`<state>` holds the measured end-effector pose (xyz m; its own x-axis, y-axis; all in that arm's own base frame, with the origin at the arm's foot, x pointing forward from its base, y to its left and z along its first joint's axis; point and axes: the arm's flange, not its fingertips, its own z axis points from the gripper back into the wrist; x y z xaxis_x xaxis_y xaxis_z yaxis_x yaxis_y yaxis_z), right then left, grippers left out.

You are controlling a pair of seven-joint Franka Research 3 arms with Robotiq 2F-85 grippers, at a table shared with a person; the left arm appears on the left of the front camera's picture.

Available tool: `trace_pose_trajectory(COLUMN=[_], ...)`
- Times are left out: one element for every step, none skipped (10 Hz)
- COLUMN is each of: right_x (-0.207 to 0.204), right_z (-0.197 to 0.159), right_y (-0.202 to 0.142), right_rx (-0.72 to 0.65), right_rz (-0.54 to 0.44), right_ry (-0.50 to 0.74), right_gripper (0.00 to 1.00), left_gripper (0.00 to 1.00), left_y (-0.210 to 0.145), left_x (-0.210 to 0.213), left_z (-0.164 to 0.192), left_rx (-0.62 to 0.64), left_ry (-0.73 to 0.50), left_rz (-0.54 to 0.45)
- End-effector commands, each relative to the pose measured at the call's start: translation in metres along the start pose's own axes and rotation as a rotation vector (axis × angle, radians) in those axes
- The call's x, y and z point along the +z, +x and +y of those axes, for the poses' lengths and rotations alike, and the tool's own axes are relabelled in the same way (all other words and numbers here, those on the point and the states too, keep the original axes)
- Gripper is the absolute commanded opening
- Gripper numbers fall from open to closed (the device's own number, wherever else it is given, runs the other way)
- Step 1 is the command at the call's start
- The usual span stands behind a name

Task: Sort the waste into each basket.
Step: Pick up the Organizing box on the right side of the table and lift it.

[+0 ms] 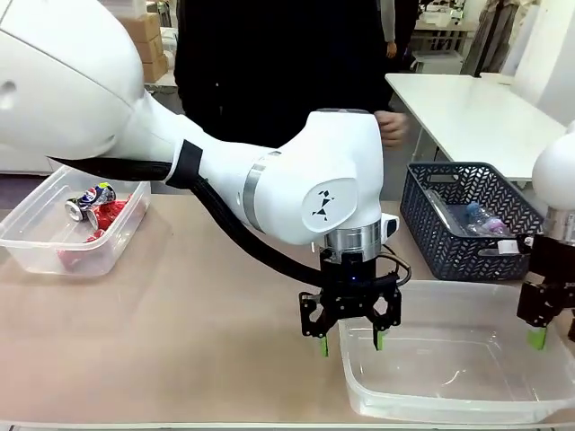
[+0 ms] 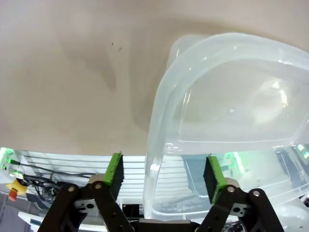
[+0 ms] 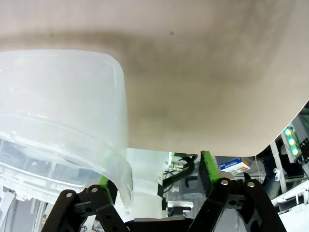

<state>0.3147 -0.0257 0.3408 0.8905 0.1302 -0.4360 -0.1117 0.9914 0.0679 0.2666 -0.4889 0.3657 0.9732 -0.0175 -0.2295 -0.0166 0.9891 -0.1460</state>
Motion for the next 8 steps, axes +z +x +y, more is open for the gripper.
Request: trace_pose_trajectory(right_x=[-0.042, -0.041, -0.039, -0.039, -0.040, -0.040, -0.040, -0.040], right_z=[0.003, 0.006, 0.008, 0.009, 0.010, 0.012, 0.012, 0.012], right_y=[-0.035, -0.039, -0.042, -0.043, -0.045, -0.047, -0.048, -0.048], right_rx=[0.037, 0.047, 0.050, 0.044, 0.051, 0.054, 0.062, 0.056], right_rz=[-0.020, -0.027, -0.032, -0.028, -0.019, -0.014, -0.011, 0.001], right_ry=[0.024, 0.010, 0.011, 0.013, 0.017, 0.017, 0.020, 0.022], right_gripper=[0.00, 0.00, 0.00, 0.14, 0.04, 0.00, 0.00, 0.00], left_gripper=[0.00, 0.38, 0.00, 0.00, 0.00, 0.00, 0.00, 0.00], left_y=[0.002, 0.002, 0.002, 0.001, 0.000, 0.000, 0.000, 0.000], left_x=[0.004, 0.003, 0.003, 0.004, 0.006, 0.007, 0.007, 0.008], left_z=[-0.002, -0.002, -0.002, -0.002, 0.000, 0.002, 0.003, 0.004], left_rx=[-0.014, -0.018, -0.016, -0.015, -0.018, -0.016, -0.017, -0.018], left_ry=[0.015, 0.016, 0.023, 0.022, 0.008, 0.006, 0.008, 0.006], left_rz=[0.011, 0.009, 0.001, -0.010, -0.020, -0.024, -0.024, -0.024])
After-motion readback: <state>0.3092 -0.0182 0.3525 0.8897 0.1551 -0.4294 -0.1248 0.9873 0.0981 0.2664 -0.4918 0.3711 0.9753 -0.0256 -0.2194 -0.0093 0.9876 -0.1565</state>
